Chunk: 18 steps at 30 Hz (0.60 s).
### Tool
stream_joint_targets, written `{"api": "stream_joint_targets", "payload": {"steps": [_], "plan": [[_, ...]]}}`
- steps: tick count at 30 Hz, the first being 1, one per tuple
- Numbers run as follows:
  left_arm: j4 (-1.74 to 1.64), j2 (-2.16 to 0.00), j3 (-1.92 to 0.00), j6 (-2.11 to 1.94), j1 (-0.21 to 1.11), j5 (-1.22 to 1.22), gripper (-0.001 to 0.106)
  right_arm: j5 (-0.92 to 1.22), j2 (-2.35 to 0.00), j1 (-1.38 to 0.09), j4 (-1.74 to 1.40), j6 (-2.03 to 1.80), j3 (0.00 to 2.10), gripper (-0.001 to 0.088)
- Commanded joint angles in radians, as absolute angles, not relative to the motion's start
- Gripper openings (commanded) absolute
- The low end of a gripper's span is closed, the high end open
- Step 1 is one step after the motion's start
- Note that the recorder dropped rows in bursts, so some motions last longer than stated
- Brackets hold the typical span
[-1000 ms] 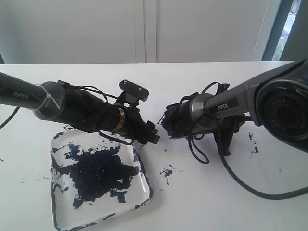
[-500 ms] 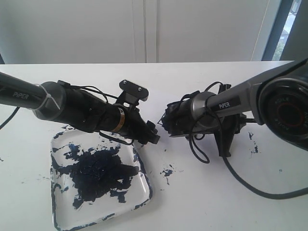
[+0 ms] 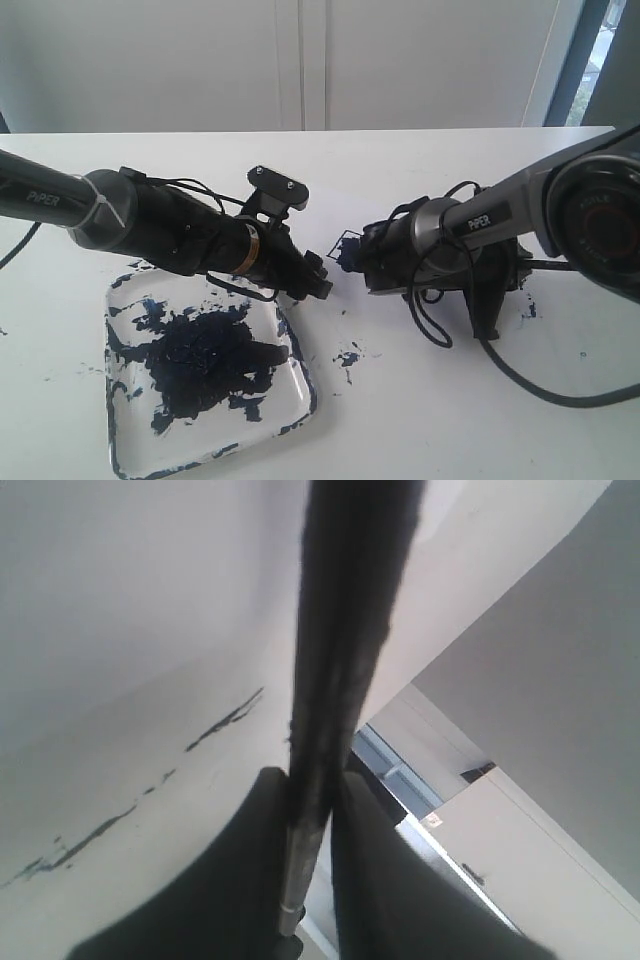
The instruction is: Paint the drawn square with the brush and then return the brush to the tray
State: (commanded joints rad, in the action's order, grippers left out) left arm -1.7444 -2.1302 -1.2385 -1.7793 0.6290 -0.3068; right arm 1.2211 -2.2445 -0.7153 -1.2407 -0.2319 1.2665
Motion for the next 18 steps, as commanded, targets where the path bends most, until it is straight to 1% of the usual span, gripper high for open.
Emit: {"api": "stream_joint_targets", "payload": {"steps": [9, 18], "plan": [[-1.744, -2.130, -1.238, -1.779, 0.629, -0.307, 0.072, 1.221, -2.188, -0.720, -1.307, -0.321, 1.274, 0.0000], [-1.744, -2.130, -1.238, -1.779, 0.629, -0.321, 0.072, 1.221, -2.200, -0.733, -1.327, -0.310, 1.290, 0.0000]]}}
